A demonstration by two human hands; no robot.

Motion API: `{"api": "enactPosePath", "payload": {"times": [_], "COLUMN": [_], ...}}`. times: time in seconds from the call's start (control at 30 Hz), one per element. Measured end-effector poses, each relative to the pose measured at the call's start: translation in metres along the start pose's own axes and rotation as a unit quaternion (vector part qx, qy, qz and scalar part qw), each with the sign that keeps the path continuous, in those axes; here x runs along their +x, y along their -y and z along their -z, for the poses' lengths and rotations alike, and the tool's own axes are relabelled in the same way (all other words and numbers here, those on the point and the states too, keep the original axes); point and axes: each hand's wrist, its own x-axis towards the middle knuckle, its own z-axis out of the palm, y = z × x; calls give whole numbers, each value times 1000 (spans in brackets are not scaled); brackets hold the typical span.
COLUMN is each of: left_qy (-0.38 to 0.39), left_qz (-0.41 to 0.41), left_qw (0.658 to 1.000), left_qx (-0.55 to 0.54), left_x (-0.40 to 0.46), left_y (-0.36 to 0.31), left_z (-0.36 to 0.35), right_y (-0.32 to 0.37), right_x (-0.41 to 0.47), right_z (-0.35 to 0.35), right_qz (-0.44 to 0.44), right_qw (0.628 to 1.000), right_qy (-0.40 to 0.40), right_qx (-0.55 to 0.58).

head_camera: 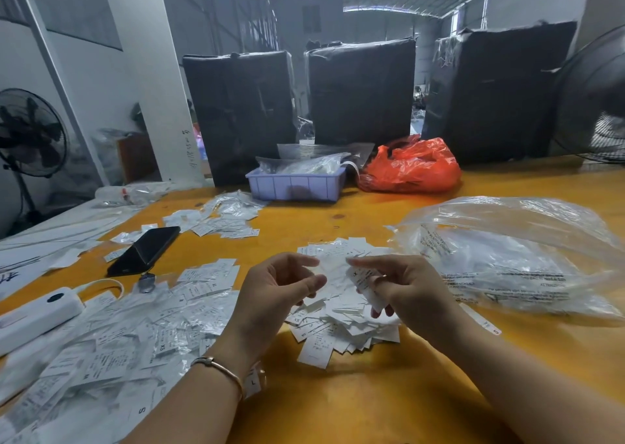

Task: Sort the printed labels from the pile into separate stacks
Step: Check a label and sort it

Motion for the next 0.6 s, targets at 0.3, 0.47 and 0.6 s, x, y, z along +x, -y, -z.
{"api": "enactPosePath", "payload": {"times": [0.3,0.47,0.6], "left_qy": [56,35,25], "left_qz": [5,-13,-6], "left_qw": [998,998,999], "left_qx": [35,51,41], "left_x": [-1,-4,-4], "left_y": [-1,-4,-3], "left_z": [-1,-3,-4], "right_y": [5,8,7], "right_x": [-1,-3,-2], "right_z": [0,0,2], "right_qz": [-6,11,23], "right_qw": [1000,999,998], "right_qy": [-24,-32,-49], "right_qx": [6,-5,44]}}
